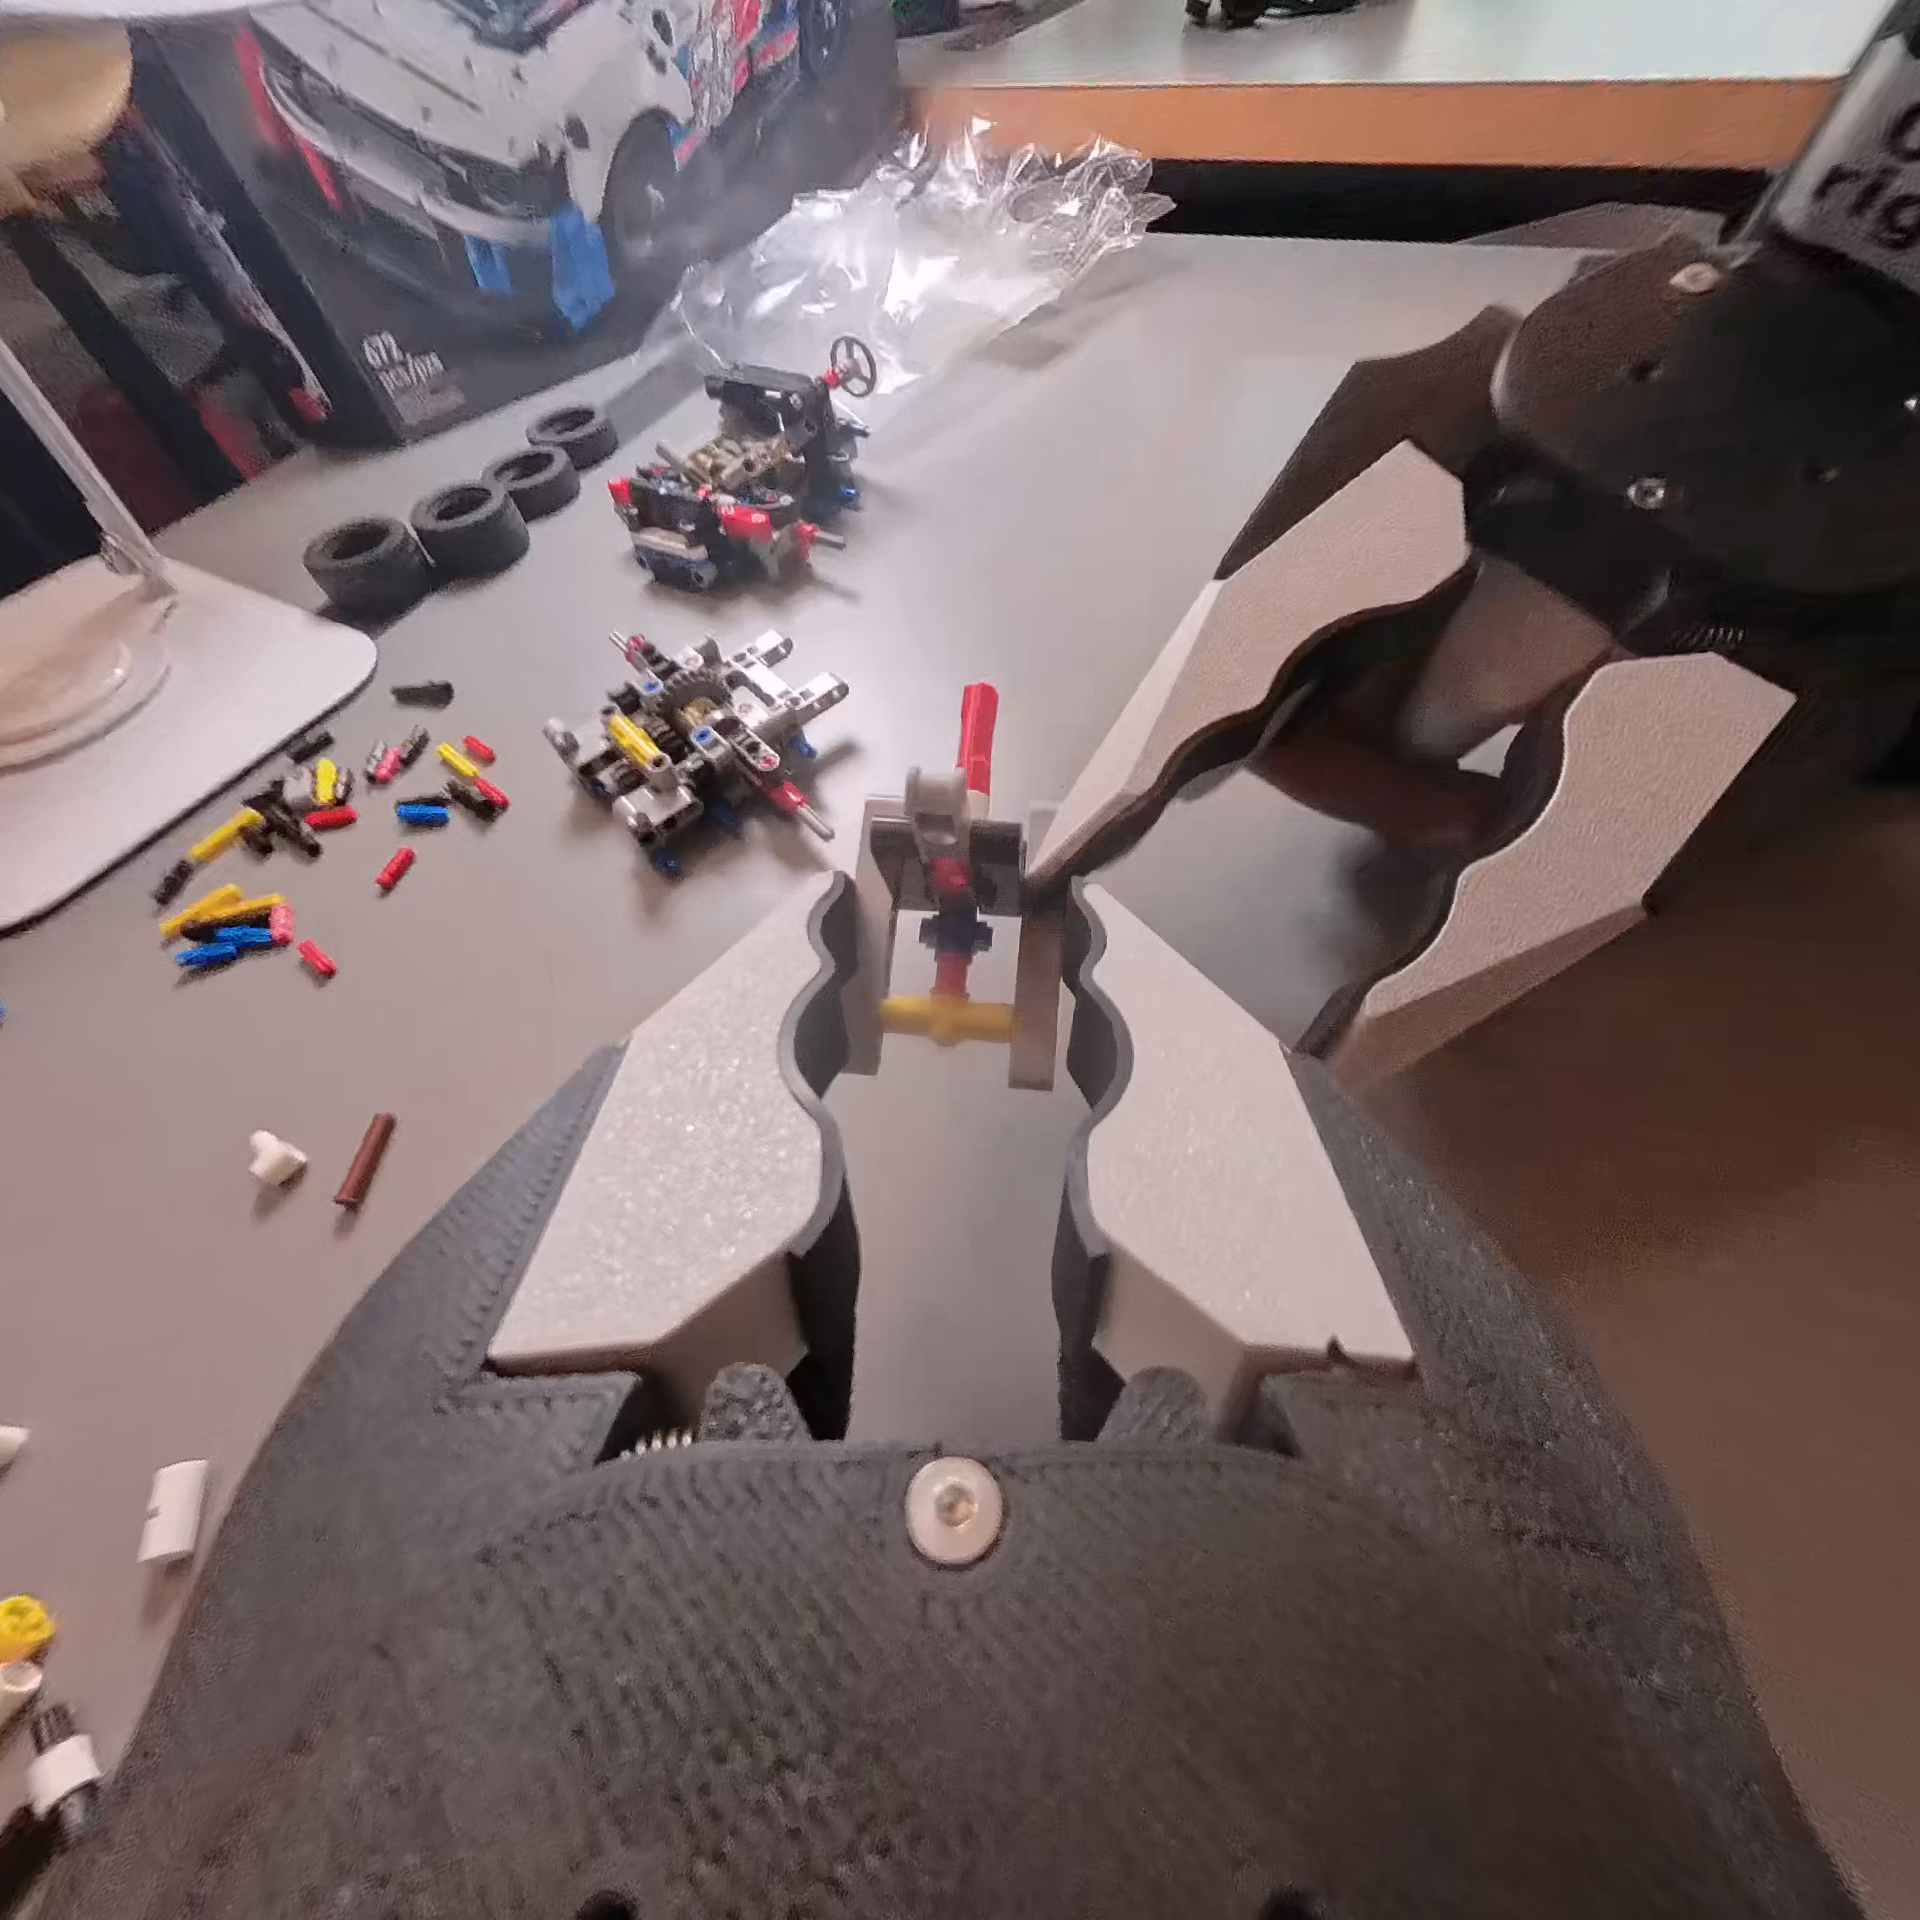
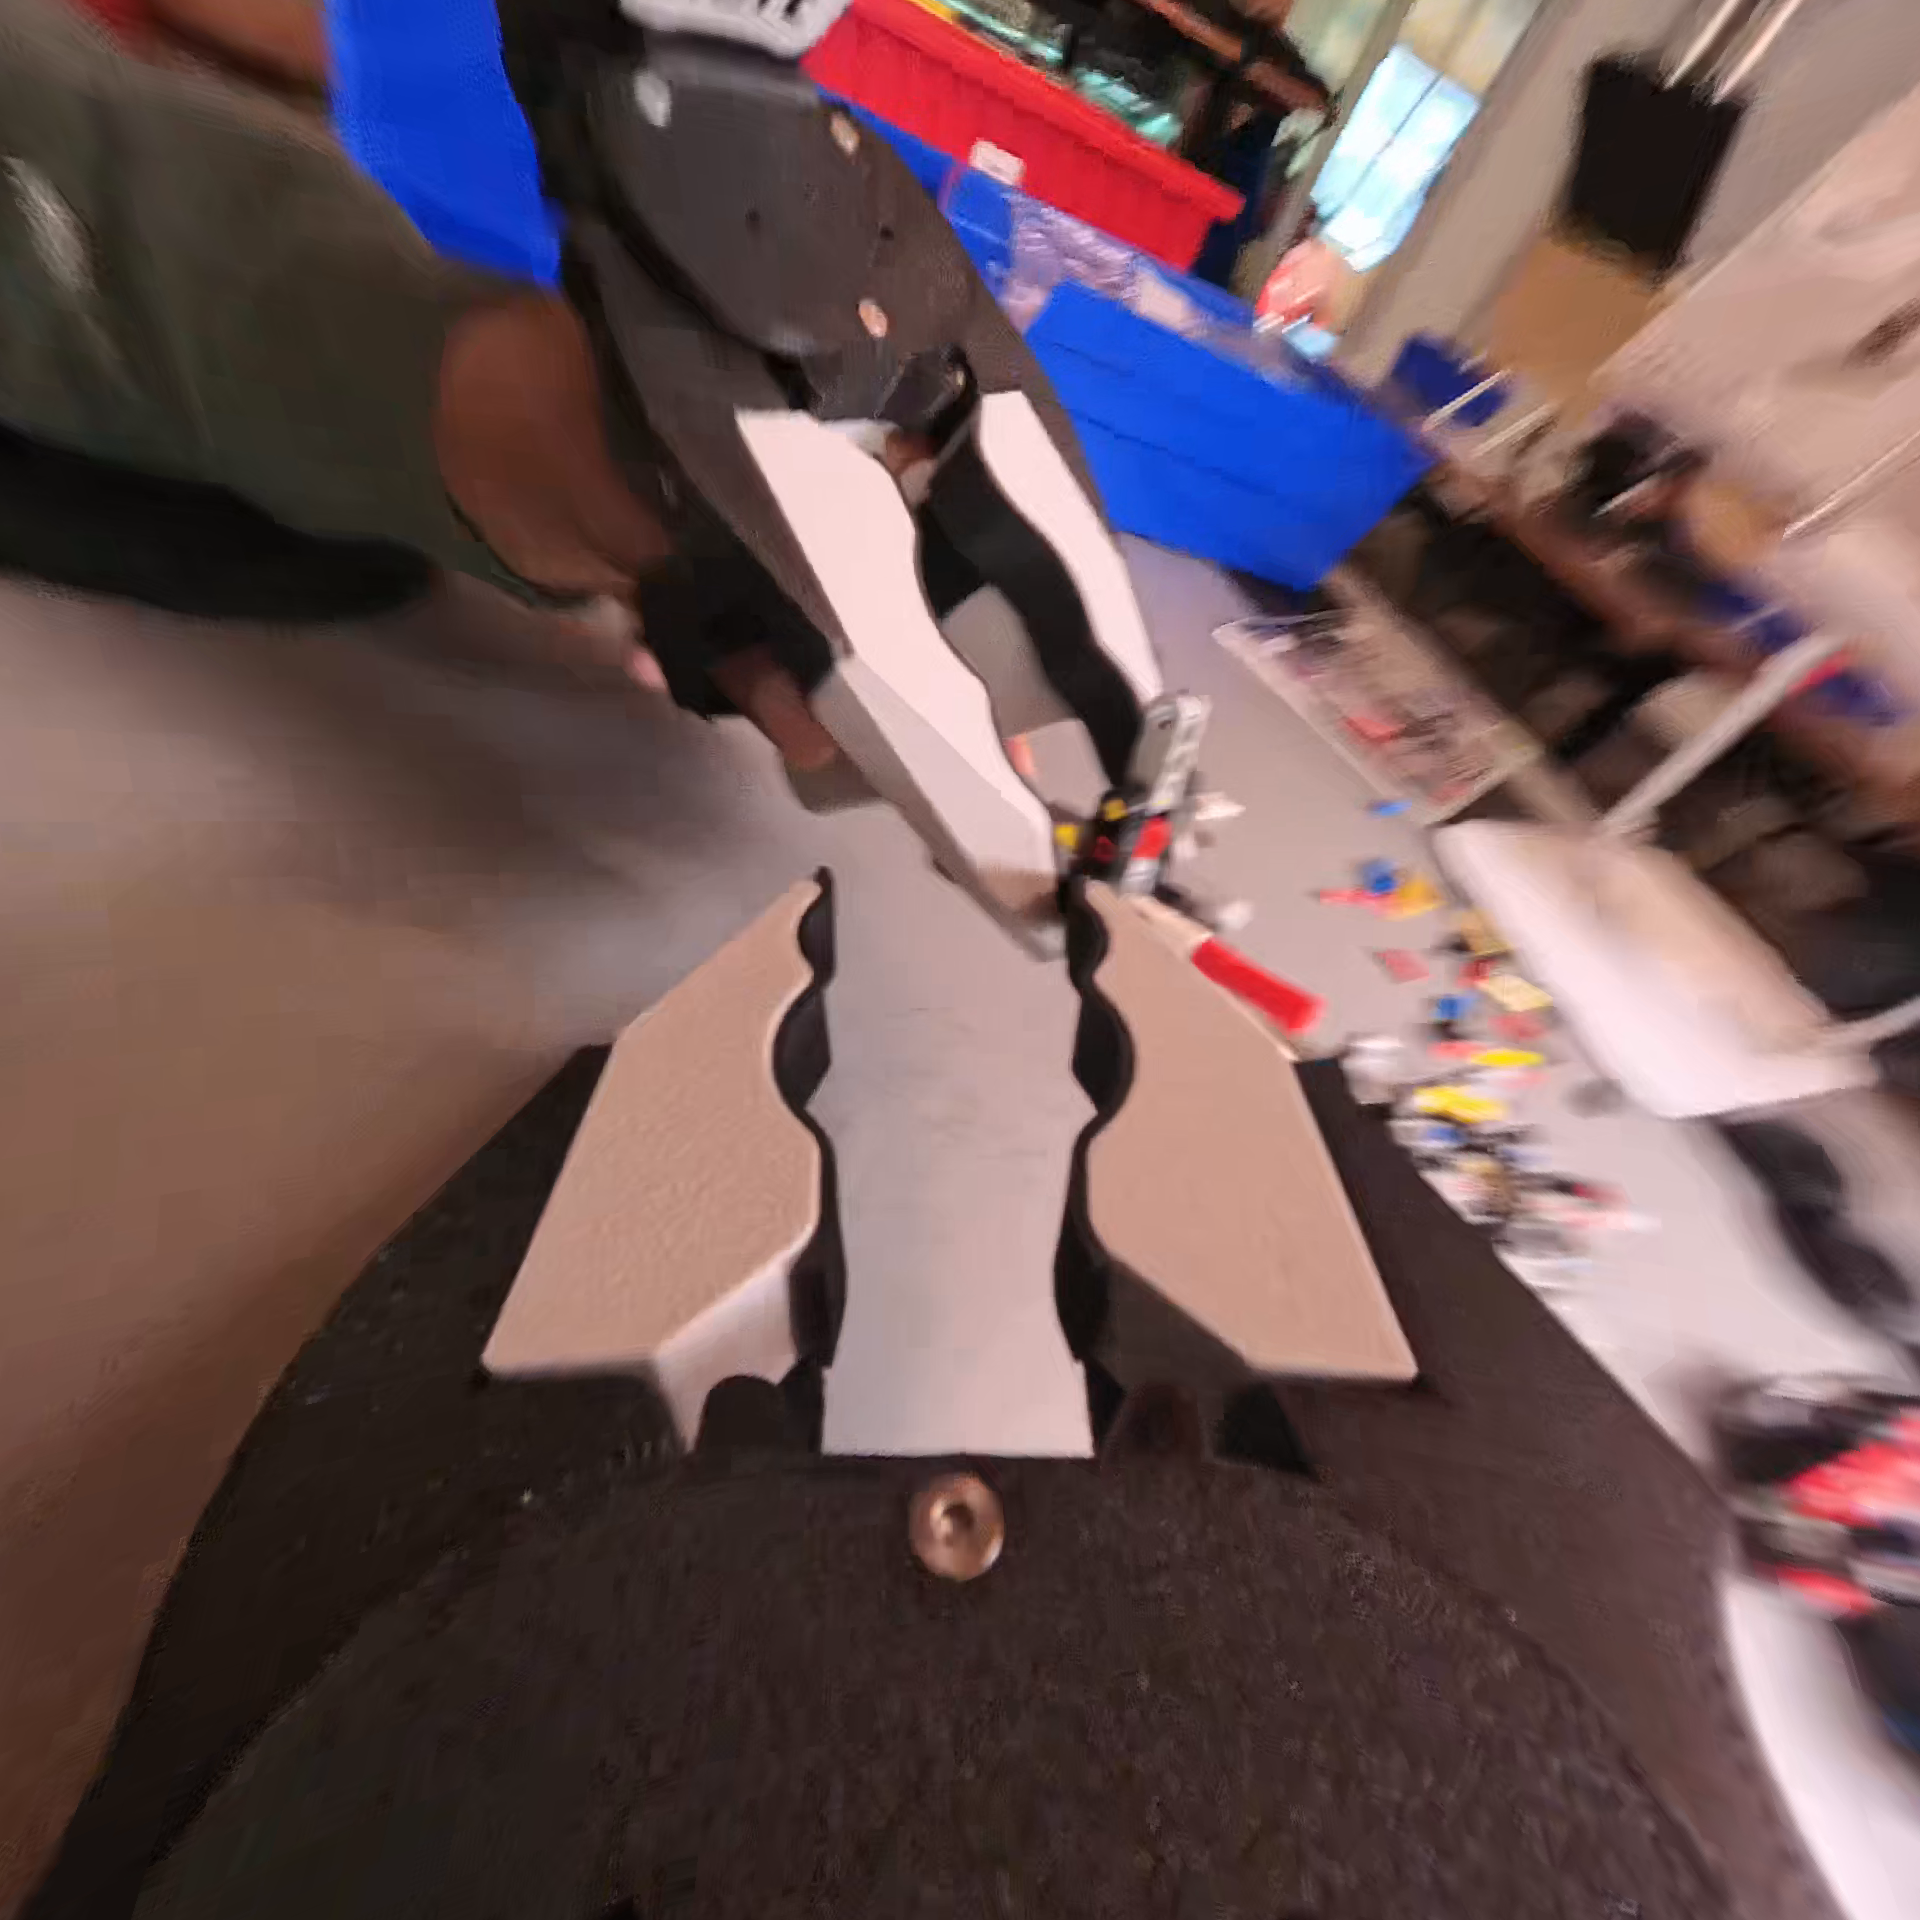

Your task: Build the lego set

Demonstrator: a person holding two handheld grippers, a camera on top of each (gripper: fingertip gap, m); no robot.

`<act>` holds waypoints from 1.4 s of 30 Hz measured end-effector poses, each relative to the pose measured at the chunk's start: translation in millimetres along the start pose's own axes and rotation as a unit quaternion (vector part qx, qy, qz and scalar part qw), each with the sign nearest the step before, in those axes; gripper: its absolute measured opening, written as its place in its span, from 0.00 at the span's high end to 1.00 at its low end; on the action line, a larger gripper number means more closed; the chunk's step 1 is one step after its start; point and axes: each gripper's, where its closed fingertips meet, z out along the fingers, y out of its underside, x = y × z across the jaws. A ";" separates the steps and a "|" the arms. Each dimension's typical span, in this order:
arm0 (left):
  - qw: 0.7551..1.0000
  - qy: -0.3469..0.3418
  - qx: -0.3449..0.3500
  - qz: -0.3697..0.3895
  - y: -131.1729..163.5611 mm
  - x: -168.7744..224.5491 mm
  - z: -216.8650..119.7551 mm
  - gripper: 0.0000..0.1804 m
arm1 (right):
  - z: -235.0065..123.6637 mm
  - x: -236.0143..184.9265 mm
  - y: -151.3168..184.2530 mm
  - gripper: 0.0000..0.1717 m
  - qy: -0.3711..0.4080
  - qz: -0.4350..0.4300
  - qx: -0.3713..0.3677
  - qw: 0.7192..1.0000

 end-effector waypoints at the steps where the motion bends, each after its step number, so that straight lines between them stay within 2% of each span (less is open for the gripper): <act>1: 1.000 0.006 -0.007 -0.008 0.8 0.3 0.1 0.78 | -3.4 9.8 -5.5 0.77 0.025 -0.022 0.012 0.999; 4: 1.000 -0.002 -0.022 0.001 8.4 -3.3 -2.4 0.78 | -14.3 23.3 -16.3 0.73 -0.010 0.053 0.033 0.998; 7: 0.999 0.009 -0.047 0.002 18.2 -2.2 1.4 0.78 | -18.1 23.7 -5.2 0.73 -0.020 0.055 0.022 0.998; 10: 0.996 0.040 -0.081 0.023 33.8 8.6 6.2 0.78 | -21.8 23.8 11.1 0.83 -0.037 0.004 -0.005 0.999; 12: 0.993 0.057 -0.093 0.038 39.3 15.2 6.6 0.78 | -23.0 20.8 36.8 0.84 -0.063 -0.054 -0.060 0.995; 14: 0.991 0.088 -0.092 0.047 40.1 25.7 6.4 0.78 | -24.4 18.2 49.8 0.85 -0.077 -0.093 -0.080 0.990; 23: 0.989 0.121 -0.063 0.057 27.7 40.0 0.6 0.78 | -30.5 6.7 36.3 0.96 -0.093 -0.152 -0.042 0.983; 26: 0.988 0.119 -0.062 0.077 27.4 42.7 0.3 0.78 | -32.6 3.7 37.4 0.97 -0.119 -0.111 -0.042 0.986; 29: 0.986 0.113 -0.055 0.110 25.4 44.4 -0.8 0.78 | -34.9 2.1 35.7 0.97 -0.153 -0.028 -0.045 0.987; 35: 0.979 0.095 -0.038 0.179 20.2 49.2 -1.6 0.78 | -40.6 -1.3 35.3 0.97 -0.219 0.132 -0.067 0.964; 42: 0.976 0.096 -0.031 0.191 18.6 53.6 -1.2 0.78 | -45.2 -4.3 35.0 0.97 -0.246 0.186 -0.072 0.949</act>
